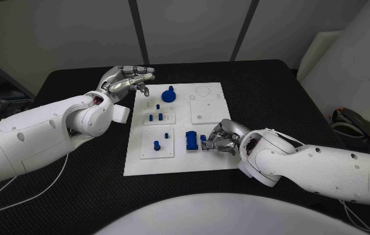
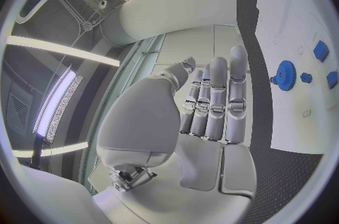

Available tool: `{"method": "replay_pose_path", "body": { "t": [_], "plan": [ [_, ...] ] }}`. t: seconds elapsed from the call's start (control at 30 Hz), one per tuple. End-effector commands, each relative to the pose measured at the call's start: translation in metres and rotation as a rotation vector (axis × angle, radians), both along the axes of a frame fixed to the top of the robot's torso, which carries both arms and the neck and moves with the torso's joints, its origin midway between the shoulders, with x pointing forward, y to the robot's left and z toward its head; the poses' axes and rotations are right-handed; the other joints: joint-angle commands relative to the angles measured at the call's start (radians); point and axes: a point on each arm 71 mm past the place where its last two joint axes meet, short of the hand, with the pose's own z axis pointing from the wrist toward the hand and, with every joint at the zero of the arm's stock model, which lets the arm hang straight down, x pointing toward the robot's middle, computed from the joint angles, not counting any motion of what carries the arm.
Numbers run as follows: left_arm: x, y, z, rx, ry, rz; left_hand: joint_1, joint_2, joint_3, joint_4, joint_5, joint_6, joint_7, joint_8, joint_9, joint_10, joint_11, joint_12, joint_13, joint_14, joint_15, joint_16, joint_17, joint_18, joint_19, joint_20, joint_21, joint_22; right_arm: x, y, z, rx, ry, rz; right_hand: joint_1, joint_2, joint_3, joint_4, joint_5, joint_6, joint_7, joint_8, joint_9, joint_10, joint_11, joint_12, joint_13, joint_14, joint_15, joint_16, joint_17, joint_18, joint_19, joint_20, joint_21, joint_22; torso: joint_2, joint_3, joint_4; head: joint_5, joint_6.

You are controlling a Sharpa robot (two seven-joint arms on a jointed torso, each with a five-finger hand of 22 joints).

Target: Assemble the parts on the task board

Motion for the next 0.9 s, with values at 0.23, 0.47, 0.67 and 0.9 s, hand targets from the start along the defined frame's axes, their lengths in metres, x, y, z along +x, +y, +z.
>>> {"method": "replay_pose_path", "body": {
  "t": [0.23,0.47,0.67,0.9],
  "plan": [
    [0.000,-0.001,0.001,-0.009,-0.001,-0.010,0.000,0.007,-0.004,0.001,-0.004,-0.007,0.001,0.005,0.001,-0.008,0.000,0.007,0.000,-0.010,0.000,0.003,-0.002,0.006,-0.003,0.000,-0.006,-0.002,0.001,0.002,0.001,0.018,-0.010,-0.001,-0.014,0.013,-0.065,0.022,-0.022,-0.005,0.005,-0.010,0.001,0.010,0.001,0.003,0.111,0.095,0.002,0.003,0.208,-0.012,0.004,0.000,-0.004,-0.004,0.000,-0.0001,0.0000,0.002,-0.003],
    [0.000,0.000,0.001,-0.008,-0.001,-0.009,0.000,0.007,-0.004,0.001,-0.004,-0.007,0.001,0.005,0.001,-0.008,0.000,0.007,0.000,-0.010,0.000,0.003,-0.002,0.006,-0.003,0.000,-0.006,-0.002,0.001,0.002,0.002,0.022,-0.014,0.002,-0.024,0.012,-0.118,0.052,-0.054,-0.005,0.005,-0.015,0.001,0.009,0.001,0.003,0.111,0.095,0.003,0.003,0.207,-0.011,0.003,0.001,-0.006,-0.006,-0.001,0.0001,-0.0005,0.002,-0.002],
    [0.000,0.000,0.001,-0.008,-0.001,-0.008,0.000,0.007,-0.004,0.001,-0.004,-0.007,0.001,0.005,0.001,-0.008,0.000,0.007,0.000,-0.010,0.000,0.003,-0.002,0.006,-0.003,0.000,-0.006,-0.002,0.000,-0.001,0.002,0.018,-0.016,0.006,-0.018,0.014,-0.135,0.059,-0.056,-0.004,0.005,-0.017,0.001,0.009,0.001,0.003,0.111,0.095,0.003,0.003,0.207,-0.011,0.003,0.001,-0.007,-0.006,0.000,0.0004,-0.0006,0.001,-0.001],
    [0.000,0.001,0.001,-0.006,-0.001,-0.006,0.000,0.007,-0.004,0.001,-0.004,-0.007,0.001,0.005,0.001,-0.008,0.000,0.007,0.000,-0.010,0.000,0.003,-0.002,0.006,-0.003,0.000,-0.006,-0.002,0.000,-0.008,0.003,-0.015,-0.031,0.036,0.072,0.008,-0.173,0.017,-0.153,-0.003,0.006,-0.020,0.003,0.006,0.002,-0.001,0.109,0.094,0.003,0.001,0.205,-0.010,0.000,0.001,-0.012,-0.011,-0.001,-0.0002,-0.0012,0.003,-0.002]
  ]
}}
